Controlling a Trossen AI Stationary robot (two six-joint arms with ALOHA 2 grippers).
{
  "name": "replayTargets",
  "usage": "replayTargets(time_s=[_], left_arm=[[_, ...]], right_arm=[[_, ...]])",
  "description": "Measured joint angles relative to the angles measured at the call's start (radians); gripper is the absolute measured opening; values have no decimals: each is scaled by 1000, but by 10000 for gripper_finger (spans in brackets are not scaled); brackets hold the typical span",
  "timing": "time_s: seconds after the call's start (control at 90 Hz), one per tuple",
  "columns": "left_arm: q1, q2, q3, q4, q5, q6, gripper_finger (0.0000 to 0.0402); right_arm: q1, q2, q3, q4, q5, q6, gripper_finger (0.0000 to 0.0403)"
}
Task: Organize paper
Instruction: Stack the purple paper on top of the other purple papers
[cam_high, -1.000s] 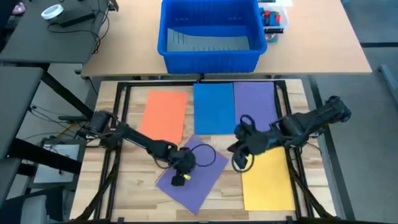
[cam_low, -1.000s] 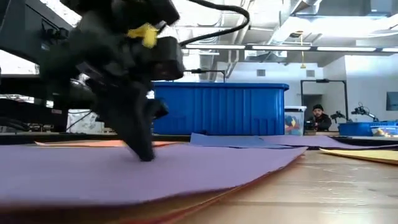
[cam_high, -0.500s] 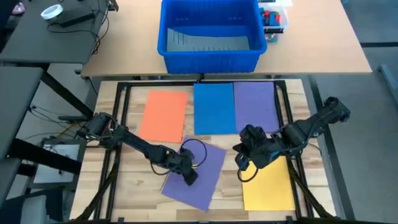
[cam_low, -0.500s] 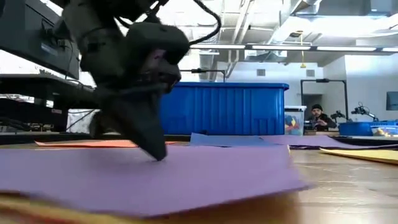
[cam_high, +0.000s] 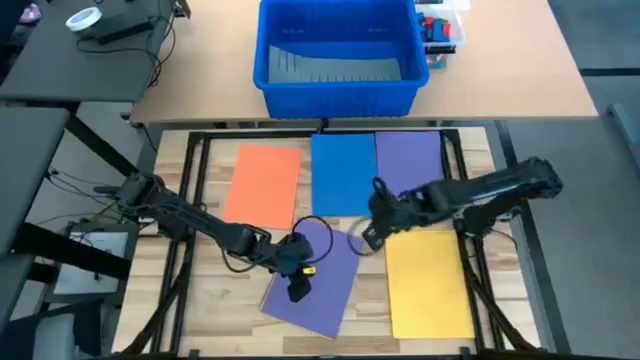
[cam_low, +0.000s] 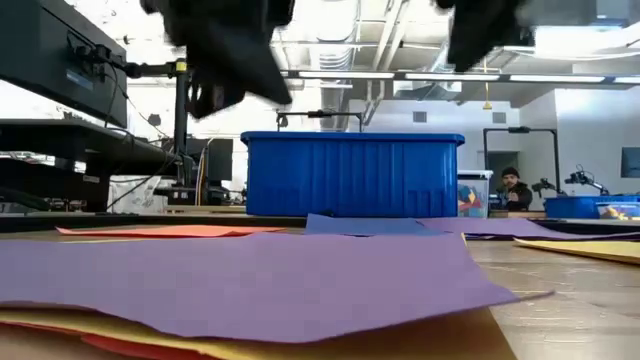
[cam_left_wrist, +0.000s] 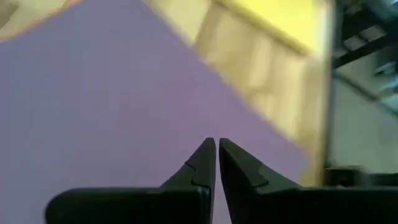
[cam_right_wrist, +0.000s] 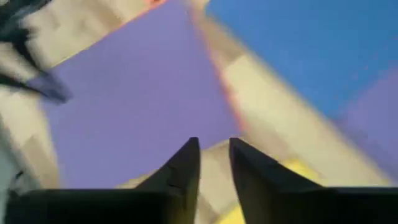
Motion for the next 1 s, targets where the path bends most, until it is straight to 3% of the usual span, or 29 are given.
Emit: replayTargets(time_s=[0.133,0.411,0.644,1.0], left_arm=[[-3,78,1,24,0,-20,6],[0,256,2,242,-2,-69,6],[16,330,7,351,-3,-112,6],[23,331,6,357,1,-106,6]], right_arm=[[-101,0,-203,260,-67,4,140],[-167,0,-438,483,-120,58,152],[-119,17,-463,511,-125,68,152],[-54,128,-464,540,-125,76,139]])
